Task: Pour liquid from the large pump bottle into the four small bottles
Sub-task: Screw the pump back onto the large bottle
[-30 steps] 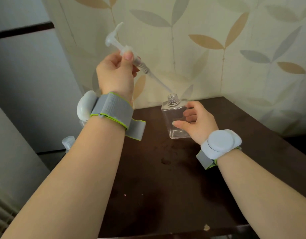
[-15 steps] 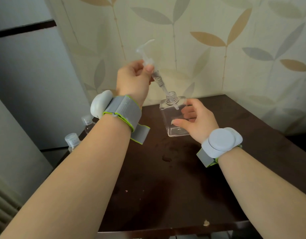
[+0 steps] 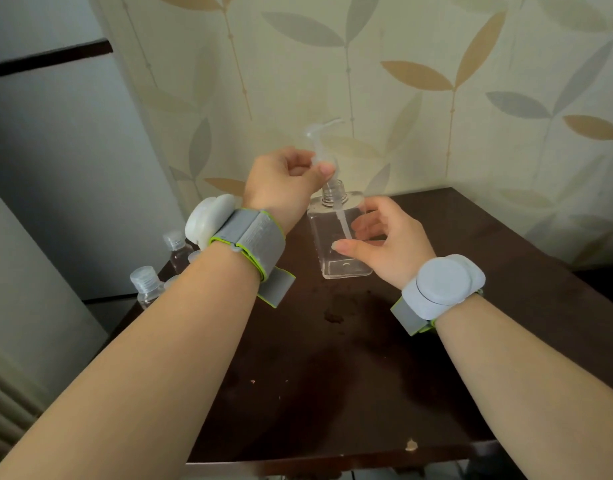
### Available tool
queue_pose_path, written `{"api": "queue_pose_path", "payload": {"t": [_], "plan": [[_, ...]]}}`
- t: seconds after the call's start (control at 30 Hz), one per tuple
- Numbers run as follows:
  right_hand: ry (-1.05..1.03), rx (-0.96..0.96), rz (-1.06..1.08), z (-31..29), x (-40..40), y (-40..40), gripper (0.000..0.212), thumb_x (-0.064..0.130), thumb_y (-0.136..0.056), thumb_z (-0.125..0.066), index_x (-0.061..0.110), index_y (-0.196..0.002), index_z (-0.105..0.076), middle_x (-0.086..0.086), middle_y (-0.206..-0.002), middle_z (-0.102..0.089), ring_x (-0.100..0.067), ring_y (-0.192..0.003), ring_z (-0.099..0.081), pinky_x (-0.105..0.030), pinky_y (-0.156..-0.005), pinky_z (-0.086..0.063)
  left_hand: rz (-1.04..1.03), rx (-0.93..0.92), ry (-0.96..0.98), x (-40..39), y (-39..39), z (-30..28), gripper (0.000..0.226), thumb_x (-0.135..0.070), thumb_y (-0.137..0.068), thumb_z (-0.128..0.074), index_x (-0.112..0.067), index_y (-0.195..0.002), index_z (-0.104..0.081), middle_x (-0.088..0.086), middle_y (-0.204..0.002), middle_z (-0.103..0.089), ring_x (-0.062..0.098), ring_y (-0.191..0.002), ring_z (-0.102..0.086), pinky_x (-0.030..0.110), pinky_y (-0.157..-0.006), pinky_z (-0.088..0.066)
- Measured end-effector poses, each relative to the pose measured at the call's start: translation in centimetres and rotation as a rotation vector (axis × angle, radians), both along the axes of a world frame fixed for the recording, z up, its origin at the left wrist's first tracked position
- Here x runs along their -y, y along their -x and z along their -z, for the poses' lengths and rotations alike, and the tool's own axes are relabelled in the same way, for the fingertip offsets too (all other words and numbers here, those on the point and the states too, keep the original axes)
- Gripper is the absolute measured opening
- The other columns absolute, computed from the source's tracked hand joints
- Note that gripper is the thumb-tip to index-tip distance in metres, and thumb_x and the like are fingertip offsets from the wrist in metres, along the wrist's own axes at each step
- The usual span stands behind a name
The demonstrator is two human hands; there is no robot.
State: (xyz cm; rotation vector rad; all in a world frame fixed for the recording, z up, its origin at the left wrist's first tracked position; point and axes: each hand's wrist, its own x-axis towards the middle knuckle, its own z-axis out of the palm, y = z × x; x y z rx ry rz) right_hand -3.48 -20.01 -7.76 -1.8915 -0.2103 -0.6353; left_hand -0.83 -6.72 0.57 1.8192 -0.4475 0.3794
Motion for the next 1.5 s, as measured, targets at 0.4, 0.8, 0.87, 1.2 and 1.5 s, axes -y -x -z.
{"api": "queue_pose_path", "payload": {"t": [0.4,0.8,0.87,1.2,1.5], "plan": [[0.047,-0.027,0.027,0.1,-0.1,0.1,0.048,0.036,-0.058,-0.083,0.033,-0.091,-0.048,0.01,-0.085,-0.06,-0.006,-0.076,-0.059,-0.007,-0.061,-0.042,-0.155,-0.082,-0.148,0.5,0.3,0.8,0.03,-0.026,-0.068,-0.079,-0.024,-0.063,-0.049,-0.008,-0.063,-0.053,0.016,-0.069,-0.054,0.027,-0.071,-0.046],[0.05,-0.039,0.026,0.1,-0.2,0.1,0.046,0.04,-0.057,-0.082,0.039,-0.081,-0.044,0.012,-0.082,-0.059,0.001,-0.071,-0.056,-0.001,-0.06,-0.039,-0.362,-0.01,-0.106,1.4,1.4,1.5,0.065,-0.05,-0.062,-0.076,-0.013,-0.108,-0.048,-0.005,-0.087,-0.055,0.012,-0.076,-0.047,0.013,-0.06,-0.026],[0.062,-0.037,0.025,0.1,-0.3,0.1,0.047,0.038,-0.056,-0.083,0.038,-0.081,-0.043,0.012,-0.081,-0.058,0.001,-0.069,-0.054,-0.001,-0.06,-0.039,-0.36,-0.018,-0.149,1.8,1.4,1.8,0.059,-0.048,-0.061,-0.078,-0.013,-0.101,-0.051,-0.005,-0.081,-0.055,0.013,-0.073,-0.048,0.015,-0.059,-0.027],[0.143,-0.025,0.025,0.1,-0.5,0.1,0.054,0.04,-0.056,-0.083,0.026,-0.091,-0.045,0.014,-0.081,-0.056,0.002,-0.072,-0.054,-0.009,-0.061,-0.04,-0.349,-0.066,-0.197,1.5,1.6,1.8,0.056,-0.049,-0.057,-0.079,-0.019,-0.051,-0.033,-0.007,-0.048,-0.034,0.01,-0.044,-0.032,0.025,-0.042,-0.023],[0.039,-0.1,-0.073,-0.3,-0.7,0.6,0.046,0.038,-0.054,-0.083,0.034,-0.081,-0.047,0.005,-0.087,-0.063,-0.01,-0.074,-0.06,-0.027,-0.072,-0.05,-0.231,-0.098,-0.098,0.8,1.7,1.9,0.029,-0.031,-0.063,-0.081,-0.016,-0.057,-0.057,0.001,-0.058,-0.053,0.026,-0.073,-0.054,0.039,-0.065,-0.047]]}}
